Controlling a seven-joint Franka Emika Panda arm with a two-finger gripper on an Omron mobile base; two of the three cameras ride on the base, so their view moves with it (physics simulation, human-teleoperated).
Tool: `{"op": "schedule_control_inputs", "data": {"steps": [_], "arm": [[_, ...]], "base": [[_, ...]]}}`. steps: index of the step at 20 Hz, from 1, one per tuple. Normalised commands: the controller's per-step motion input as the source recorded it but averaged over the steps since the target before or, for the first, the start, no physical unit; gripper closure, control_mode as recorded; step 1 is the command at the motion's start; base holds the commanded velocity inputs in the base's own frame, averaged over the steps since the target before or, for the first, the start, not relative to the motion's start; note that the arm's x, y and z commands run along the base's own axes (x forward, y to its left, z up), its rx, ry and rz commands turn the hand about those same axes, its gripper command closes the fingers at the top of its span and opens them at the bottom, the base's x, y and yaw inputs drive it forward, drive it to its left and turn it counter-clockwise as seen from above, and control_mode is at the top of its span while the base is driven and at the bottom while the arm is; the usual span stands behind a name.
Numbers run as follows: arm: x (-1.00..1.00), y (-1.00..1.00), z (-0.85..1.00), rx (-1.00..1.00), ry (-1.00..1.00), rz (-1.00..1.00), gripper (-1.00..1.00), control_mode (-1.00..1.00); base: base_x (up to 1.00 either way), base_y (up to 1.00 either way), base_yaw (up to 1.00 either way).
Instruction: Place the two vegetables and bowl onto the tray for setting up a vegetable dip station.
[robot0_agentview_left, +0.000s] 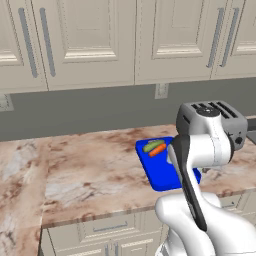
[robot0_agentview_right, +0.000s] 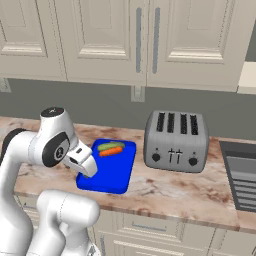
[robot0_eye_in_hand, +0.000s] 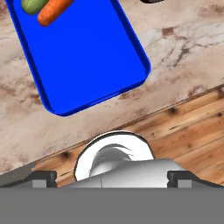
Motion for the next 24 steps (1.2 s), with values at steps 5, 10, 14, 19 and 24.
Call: {"op": "schedule_control_inputs", "data": {"steps": [5,10,14,19,24], "arm": [[-0.10,0.05,0.19,-0.02,0.00,0.12,-1.00,-1.00],[0.00,0.00,0.05,0.00,0.00,0.14,-1.00,-1.00],[0.00,0.00,0.00,0.00,0.00,0.09,-1.00,-1.00],[0.00,0.00,0.00,0.00,0.00,0.02,-1.00,-1.00],[0.00,0.00,0.00,0.00,0.00,0.00,-1.00,1.00]], "base": [[0.00,0.00,0.00],[0.00,0.00,0.00],[0.00,0.00,0.00],[0.00,0.00,0.00],[-0.23,-0.16,0.00]]}}
